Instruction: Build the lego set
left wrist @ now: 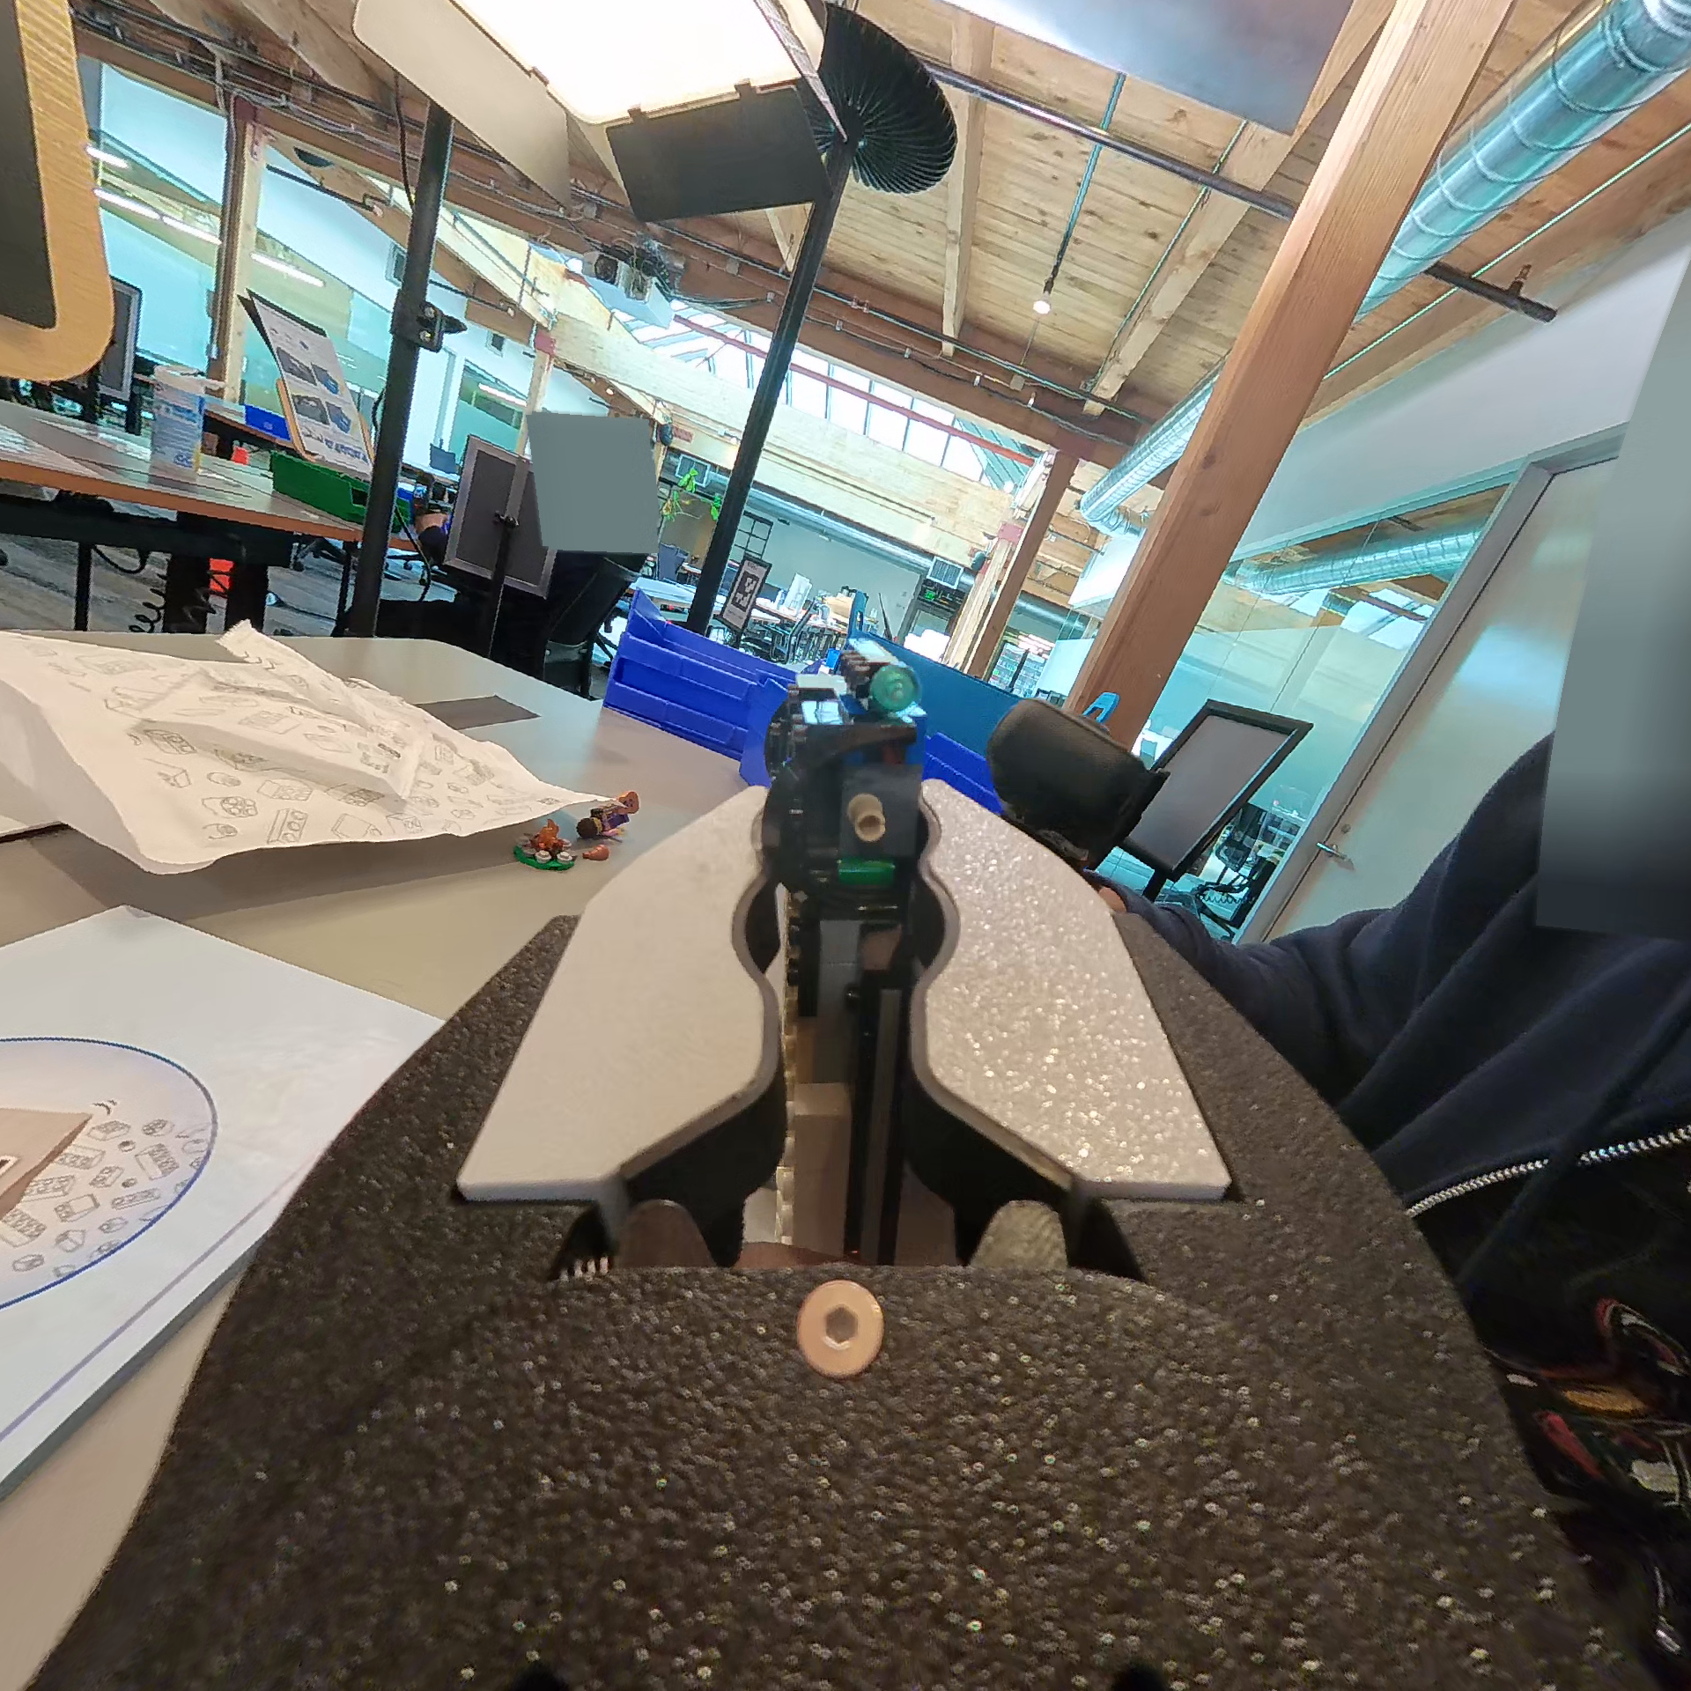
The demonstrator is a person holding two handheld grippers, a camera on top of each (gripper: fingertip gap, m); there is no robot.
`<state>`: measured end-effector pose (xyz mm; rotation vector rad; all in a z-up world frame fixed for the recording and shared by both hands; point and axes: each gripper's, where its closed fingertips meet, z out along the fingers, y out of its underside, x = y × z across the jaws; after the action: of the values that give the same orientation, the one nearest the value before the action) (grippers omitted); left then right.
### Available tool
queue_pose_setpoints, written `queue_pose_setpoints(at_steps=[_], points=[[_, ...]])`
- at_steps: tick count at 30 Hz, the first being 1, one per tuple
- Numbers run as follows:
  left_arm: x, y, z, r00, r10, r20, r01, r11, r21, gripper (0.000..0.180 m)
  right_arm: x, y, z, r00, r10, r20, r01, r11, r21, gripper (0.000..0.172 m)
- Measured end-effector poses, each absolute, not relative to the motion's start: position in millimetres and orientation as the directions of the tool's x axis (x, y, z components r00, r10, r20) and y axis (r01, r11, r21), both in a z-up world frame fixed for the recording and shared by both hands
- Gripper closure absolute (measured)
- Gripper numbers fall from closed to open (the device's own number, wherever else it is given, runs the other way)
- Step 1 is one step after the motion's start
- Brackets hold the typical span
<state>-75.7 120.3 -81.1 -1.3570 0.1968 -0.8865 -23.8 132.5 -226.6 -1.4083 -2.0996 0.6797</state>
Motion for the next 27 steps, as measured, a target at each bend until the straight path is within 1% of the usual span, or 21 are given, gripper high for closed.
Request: queue_pose_setpoints(at_steps=[4, 7, 10, 12, 19, 24, 27], points=[[-80.0, 121.2, -83.1, 0.666, -0.644, 0.375, 0.448, -0.056, -0.892, 0.155, -25.0, 155.4, -215.9, -0.255, 0.951, 0.173, 0.652, 0.301, -0.696, 0.157], [-81.6, 121.1, -82.1, 0.663, -0.644, 0.382, 0.458, -0.055, -0.887, 0.156, -19.7, 170.3, -221.5, -0.214, 0.963, 0.163, 0.691, 0.267, -0.672, 0.155], [-80.7, 119.4, -79.4, 0.665, -0.647, 0.373, 0.452, -0.049, -0.891, 0.156, -20.8, 163.9, -226.6, -0.23, 0.963, 0.139, 0.703, 0.263, -0.661, 0.154], [-79.7, 118.4, -77.5, 0.667, -0.649, 0.365, 0.447, -0.044, -0.894, 0.155, -23.2, 158.1, -229.1, -0.245, 0.958, 0.149, 0.704, 0.282, -0.652, 0.157], [-81.2, 117.9, -76.5, 0.664, -0.65, 0.37, 0.453, -0.043, -0.89, 0.155, -25.6, 136.3, -228.7, -0.326, 0.932, 0.158, 0.684, 0.347, -0.642, 0.154], [-83.2, 119.1, -80.3, 0.661, -0.647, 0.379, 0.454, -0.057, -0.889, 0.155, -27.5, 152.9, -222.2, -0.291, 0.939, 0.184, 0.665, 0.337, -0.666, 0.153], [-81.6, 118.5, -82.4, 0.646, -0.659, 0.385, 0.452, -0.076, -0.889, 0.156, -23.5, 167.1, -227.4, -0.348, 0.91, 0.226, 0.645, 0.407, -0.647, 0.149]])
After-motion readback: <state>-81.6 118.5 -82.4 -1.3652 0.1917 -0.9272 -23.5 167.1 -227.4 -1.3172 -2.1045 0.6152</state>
